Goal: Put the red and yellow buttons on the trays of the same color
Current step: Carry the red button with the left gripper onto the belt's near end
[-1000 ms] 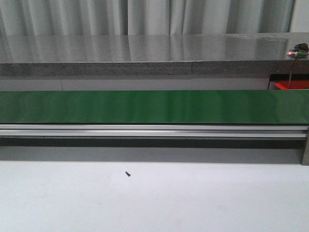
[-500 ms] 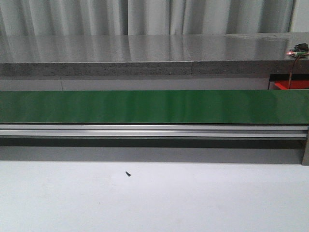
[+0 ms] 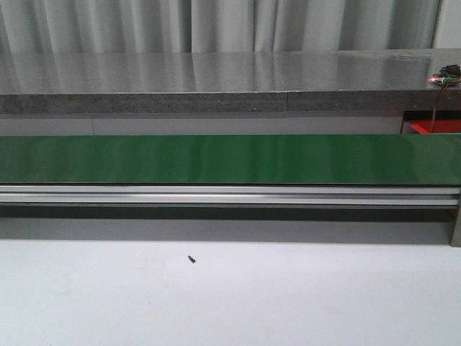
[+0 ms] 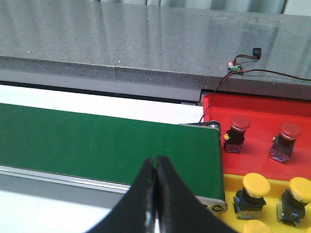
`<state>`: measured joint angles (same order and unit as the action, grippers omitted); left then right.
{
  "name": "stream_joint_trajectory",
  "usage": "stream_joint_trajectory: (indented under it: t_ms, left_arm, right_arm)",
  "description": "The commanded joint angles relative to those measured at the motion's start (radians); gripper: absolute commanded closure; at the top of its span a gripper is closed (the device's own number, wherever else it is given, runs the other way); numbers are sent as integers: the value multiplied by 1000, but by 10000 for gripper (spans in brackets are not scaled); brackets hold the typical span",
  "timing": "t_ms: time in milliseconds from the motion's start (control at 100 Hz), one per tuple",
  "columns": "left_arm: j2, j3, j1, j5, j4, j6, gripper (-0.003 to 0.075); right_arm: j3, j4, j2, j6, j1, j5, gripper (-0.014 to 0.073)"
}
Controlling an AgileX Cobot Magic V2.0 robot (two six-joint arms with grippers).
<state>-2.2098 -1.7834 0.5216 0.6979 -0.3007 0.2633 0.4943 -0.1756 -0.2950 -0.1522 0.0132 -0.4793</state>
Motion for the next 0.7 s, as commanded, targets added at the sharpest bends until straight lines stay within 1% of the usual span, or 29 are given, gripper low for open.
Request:
stream_joint_trajectory:
  t_ms: [0,150,310,550,690]
  left_arm:
    - [88,-33,-2,-19,-16,9,533]
    - [138,-33,4,18,-16,-3,533]
    - [200,-33,13,87,-16,-97,533]
    - [297,-33,13,109,-2,-158,533]
    - [338,-33,1,189,-2,-247,533]
  right_arm:
    - [25,-5,-10,-3,0,72,662]
    - [25,-5,-10,-3,0,74,662]
    - [25,-5,-10,-3,0,74,662]
    - [25,-5,-10,-3,0,76,662]
    - [25,-5,-10,-3,0,82,662]
